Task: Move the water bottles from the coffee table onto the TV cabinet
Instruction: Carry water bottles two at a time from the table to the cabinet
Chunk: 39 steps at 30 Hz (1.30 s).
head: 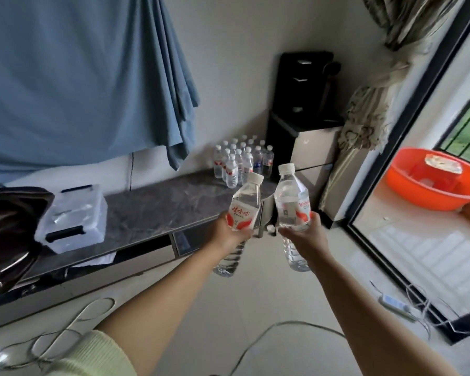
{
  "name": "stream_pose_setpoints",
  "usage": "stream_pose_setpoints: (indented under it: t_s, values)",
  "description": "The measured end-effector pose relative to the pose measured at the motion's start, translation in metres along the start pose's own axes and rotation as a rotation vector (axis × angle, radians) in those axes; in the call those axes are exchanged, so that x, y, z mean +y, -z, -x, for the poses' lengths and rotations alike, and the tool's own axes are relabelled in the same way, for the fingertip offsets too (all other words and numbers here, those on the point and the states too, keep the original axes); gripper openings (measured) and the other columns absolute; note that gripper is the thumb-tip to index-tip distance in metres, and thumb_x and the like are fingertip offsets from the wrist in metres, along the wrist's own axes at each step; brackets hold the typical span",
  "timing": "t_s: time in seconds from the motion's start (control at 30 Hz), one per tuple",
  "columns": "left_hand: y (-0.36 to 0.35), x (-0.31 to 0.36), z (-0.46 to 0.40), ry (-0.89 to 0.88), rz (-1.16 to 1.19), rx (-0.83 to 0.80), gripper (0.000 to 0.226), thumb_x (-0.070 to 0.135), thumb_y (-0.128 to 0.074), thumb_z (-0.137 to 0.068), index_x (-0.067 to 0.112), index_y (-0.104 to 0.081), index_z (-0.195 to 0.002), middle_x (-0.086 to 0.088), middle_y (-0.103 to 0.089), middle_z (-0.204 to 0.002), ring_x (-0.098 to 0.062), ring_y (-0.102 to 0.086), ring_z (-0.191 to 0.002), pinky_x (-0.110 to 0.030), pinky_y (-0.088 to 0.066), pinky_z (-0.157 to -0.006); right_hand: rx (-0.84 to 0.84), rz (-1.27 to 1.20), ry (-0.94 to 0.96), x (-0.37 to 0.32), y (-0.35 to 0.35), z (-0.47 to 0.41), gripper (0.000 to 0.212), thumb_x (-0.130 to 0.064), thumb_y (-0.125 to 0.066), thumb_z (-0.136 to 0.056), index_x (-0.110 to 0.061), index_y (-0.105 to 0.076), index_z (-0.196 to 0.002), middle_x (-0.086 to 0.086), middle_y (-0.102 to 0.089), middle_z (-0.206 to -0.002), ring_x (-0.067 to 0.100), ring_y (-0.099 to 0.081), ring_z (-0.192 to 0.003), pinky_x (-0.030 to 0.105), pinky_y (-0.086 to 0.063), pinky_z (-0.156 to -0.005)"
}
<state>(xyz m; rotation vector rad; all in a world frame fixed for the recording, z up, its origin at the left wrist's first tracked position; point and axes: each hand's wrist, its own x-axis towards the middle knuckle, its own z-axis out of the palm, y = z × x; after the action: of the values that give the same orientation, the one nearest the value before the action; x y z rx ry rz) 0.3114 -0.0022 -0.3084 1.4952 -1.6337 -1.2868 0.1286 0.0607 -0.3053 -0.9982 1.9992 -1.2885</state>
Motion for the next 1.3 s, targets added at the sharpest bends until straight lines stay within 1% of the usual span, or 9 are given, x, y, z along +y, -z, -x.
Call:
stream_pose_setpoints:
  t_s: [0.2,0.33,0.47,0.6,0.8,0.97,1.07,1.2,1.3]
  values:
    - [-0.011,0.01,-0.084,0.037,-0.012,-0.009,0.054,0.028,-0.084,-0.069,0.015,-0.059,-0.116,-0.002,-0.069,-0.109,-0.022,-0.065,-0.1,-0.031,-0.05,-0.089,-0.011,0.035,-0.01,0.001,-0.017,-0.083,0.055,-0.014,-0.083,-0.069,-0.011,-0.052,-0.114,0.007,-0.063,-0.101,0.019,-0.06,-0.084,0.018,-0.041,-0.057]
    - [-0.016,0.008,-0.171,0.035,-0.04,-0.02,0.06,0.052,-0.081,-0.049,0.026,-0.06,-0.1,-0.001,-0.071,-0.106,-0.024,-0.066,-0.101,-0.042,-0.052,-0.095,-0.001,0.042,-0.034,0.004,-0.042,-0.159,0.057,-0.022,-0.083,-0.066,-0.016,-0.051,-0.113,0.01,-0.062,-0.107,0.025,-0.062,-0.094,0.032,-0.051,-0.075]
    - [-0.013,0.023,-0.251,0.039,-0.05,-0.057,0.05,0.031,-0.083,-0.07,0.022,-0.057,-0.112,-0.001,-0.067,-0.11,-0.022,-0.064,-0.103,-0.037,-0.051,-0.094,0.005,0.025,-0.081,-0.001,-0.071,-0.237,0.061,-0.027,-0.083,-0.066,-0.02,-0.049,-0.116,0.011,-0.059,-0.113,0.026,-0.062,-0.096,0.036,-0.054,-0.076]
    - [-0.006,0.038,-0.333,0.049,-0.082,-0.106,0.053,0.031,-0.079,-0.075,0.016,-0.055,-0.12,0.002,-0.065,-0.107,-0.017,-0.06,-0.096,-0.028,-0.048,-0.085,0.04,0.001,-0.112,-0.012,-0.094,-0.308,0.062,-0.024,-0.084,-0.066,-0.019,-0.049,-0.117,0.011,-0.059,-0.112,0.026,-0.062,-0.096,0.041,-0.054,-0.085]
    - [-0.019,0.039,-0.411,0.132,-0.081,-0.12,0.062,0.038,-0.081,-0.071,0.018,-0.053,-0.122,0.0,-0.066,-0.111,-0.019,-0.063,-0.099,-0.036,-0.053,-0.09,0.107,-0.005,-0.188,-0.007,-0.107,-0.375,0.062,-0.023,-0.085,-0.065,-0.02,-0.047,-0.114,0.011,-0.058,-0.111,0.029,-0.057,-0.105,0.046,-0.05,-0.092]
    - [-0.043,0.044,-0.464,0.159,-0.083,-0.148,0.054,0.033,-0.081,-0.073,0.017,-0.055,-0.118,0.003,-0.065,-0.107,-0.018,-0.063,-0.099,-0.031,-0.052,-0.089,0.122,-0.04,-0.206,0.0,-0.11,-0.431,0.058,-0.019,-0.084,-0.069,-0.018,-0.047,-0.114,0.01,-0.057,-0.112,0.025,-0.059,-0.1,0.035,-0.048,-0.082]
    - [-0.061,0.047,-0.497,0.181,-0.1,-0.134,0.043,0.033,-0.08,-0.075,0.023,-0.052,-0.107,0.007,-0.061,-0.097,-0.016,-0.06,-0.093,-0.028,-0.051,-0.084,0.075,-0.088,-0.209,0.005,-0.108,-0.471,0.052,-0.013,-0.082,-0.073,-0.018,-0.046,-0.111,0.007,-0.06,-0.107,0.018,-0.06,-0.088,0.025,-0.045,-0.068]
    - [-0.099,0.045,-0.548,0.245,-0.037,-0.081,0.054,0.029,-0.082,-0.071,0.019,-0.053,-0.116,0.003,-0.065,-0.104,-0.017,-0.063,-0.094,-0.029,-0.053,-0.084,-0.018,-0.104,-0.244,0.022,-0.11,-0.536,0.052,-0.011,-0.082,-0.071,-0.019,-0.046,-0.108,0.004,-0.064,-0.101,0.021,-0.064,-0.091,0.039,-0.052,-0.083]
    - [-0.127,0.039,-0.577,0.298,0.012,0.004,0.053,0.024,-0.083,-0.07,0.019,-0.053,-0.114,0.003,-0.065,-0.1,-0.015,-0.062,-0.088,-0.024,-0.05,-0.076,-0.086,-0.125,-0.278,0.036,-0.112,-0.578,0.051,-0.01,-0.082,-0.072,-0.021,-0.046,-0.107,0.001,-0.064,-0.098,0.02,-0.064,-0.091,0.036,-0.052,-0.081]
